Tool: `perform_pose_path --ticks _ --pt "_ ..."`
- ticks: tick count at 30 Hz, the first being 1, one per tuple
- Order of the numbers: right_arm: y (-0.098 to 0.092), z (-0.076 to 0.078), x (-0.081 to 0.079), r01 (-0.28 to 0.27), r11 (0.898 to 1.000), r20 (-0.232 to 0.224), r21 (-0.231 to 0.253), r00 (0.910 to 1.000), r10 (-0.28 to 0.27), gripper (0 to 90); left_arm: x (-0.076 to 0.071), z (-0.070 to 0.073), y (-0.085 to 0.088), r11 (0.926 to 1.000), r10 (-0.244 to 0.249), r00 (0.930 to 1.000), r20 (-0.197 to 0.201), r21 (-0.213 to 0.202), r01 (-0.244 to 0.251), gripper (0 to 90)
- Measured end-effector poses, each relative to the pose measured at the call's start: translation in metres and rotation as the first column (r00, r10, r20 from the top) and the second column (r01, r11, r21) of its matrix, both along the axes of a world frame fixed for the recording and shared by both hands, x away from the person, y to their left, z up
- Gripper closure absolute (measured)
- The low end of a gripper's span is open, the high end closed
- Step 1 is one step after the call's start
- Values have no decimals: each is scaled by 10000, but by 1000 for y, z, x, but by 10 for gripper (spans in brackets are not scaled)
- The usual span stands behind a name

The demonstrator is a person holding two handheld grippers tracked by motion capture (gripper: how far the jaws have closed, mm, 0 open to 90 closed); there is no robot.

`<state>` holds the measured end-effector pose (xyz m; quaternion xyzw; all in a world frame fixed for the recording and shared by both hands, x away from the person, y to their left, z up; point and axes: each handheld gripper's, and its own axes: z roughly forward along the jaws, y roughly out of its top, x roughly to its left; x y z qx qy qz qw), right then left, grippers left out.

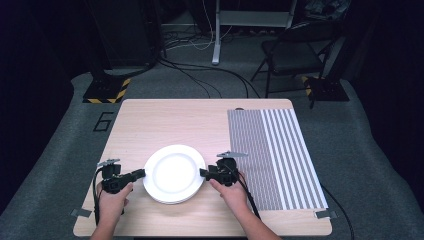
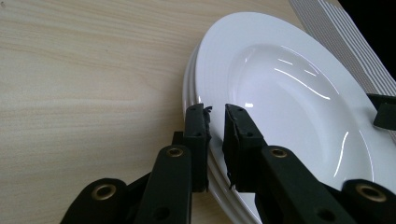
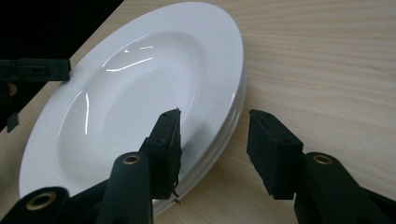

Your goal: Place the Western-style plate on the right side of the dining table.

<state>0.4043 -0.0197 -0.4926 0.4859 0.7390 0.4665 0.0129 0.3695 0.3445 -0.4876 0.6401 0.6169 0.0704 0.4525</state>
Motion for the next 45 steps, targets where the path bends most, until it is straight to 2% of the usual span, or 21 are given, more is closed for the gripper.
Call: perform_pose_path --ticks 4,6,13,17,19,21,24,33,35,36,40,43,45 --pt "3 -1 0 -46 9997 -24 239 10000 46 552 0 0 0 10000 -12 10000 14 42 12 798" --pt "6 -1 -1 27 9998 0 183 10000 -27 546 0 0 0 9999 -78 10000 25 145 78 799" --pt "11 0 -3 303 9995 -82 15 9995 -303 558 0 0 0 9999 -37 10000 39 130 37 803" --pt "9 3 -4 485 9984 -228 287 9986 -478 558 0 0 -2 9999 -30 9999 96 103 29 825" --pt "8 7 -4 544 9983 -186 225 9984 -540 556 1 -1 -3 9997 -120 9999 102 198 118 834" --pt "7 8 -3 529 9983 -173 250 9985 -525 556 1 -1 -5 9999 -83 9999 107 78 82 835" --pt "2 11 -2 619 9974 -158 380 9980 -613 557 3 -2 -7 9994 -327 9994 61 134 326 835" --pt "-3 18 0 457 9981 -234 409 9987 -447 562 5 -3 -13 9996 -255 9995 173 162 252 827" --pt "-5 20 1 456 9979 -202 456 9988 -448 563 6 -3 -14 9993 -364 9993 47 93 363 827" --pt "-5 21 1 468 9981 -152 413 9988 -462 565 6 -4 -16 9985 -522 9986 27 178 522 827" --pt "-8 23 1 539 9980 3 329 9985 -539 610 7 -4 -20 9979 -538 9985 82 360 534 827" --pt "-11 22 0 288 9993 -253 245 9993 -282 641 7 -5 -21 9976 -612 9981 82 340 609 827" --pt "-11 22 -1 218 9995 -258 234 9994 -212 643 7 -5 -21 9975 -619 9981 76 344 616 827"
